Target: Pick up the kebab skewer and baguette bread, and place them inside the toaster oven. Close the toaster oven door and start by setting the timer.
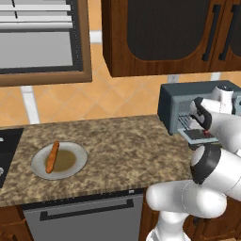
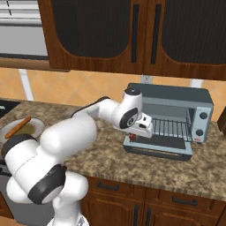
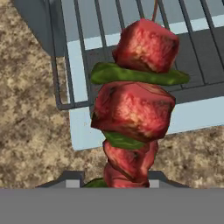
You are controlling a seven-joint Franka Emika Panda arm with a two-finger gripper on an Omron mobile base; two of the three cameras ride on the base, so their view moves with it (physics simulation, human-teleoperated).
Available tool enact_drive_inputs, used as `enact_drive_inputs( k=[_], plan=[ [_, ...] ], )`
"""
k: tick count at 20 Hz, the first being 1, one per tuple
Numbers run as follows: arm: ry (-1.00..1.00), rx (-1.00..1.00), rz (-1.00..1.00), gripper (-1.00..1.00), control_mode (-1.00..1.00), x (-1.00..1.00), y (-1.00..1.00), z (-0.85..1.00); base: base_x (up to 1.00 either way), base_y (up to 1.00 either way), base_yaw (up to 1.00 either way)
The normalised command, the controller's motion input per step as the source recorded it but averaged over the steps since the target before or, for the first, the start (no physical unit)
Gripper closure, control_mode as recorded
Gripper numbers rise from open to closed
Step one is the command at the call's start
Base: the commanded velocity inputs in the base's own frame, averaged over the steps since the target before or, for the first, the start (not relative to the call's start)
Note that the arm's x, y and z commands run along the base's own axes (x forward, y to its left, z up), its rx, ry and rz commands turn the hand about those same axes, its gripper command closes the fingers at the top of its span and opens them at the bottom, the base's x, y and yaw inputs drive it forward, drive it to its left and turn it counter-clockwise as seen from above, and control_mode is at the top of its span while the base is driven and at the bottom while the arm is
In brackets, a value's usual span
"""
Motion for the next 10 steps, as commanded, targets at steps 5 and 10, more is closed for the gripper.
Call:
enact_drive_inputs(
  k=[5,10],
  plan=[
    [-0.02,0.0,0.0,1.0,-1.0,0.58,-0.62,0.0,0.0,0.0,0.0],
    [-0.05,-0.03,0.03,1.0,-1.0,0.4,-0.1,-0.01,0.0,0.0,0.0]
  ],
)
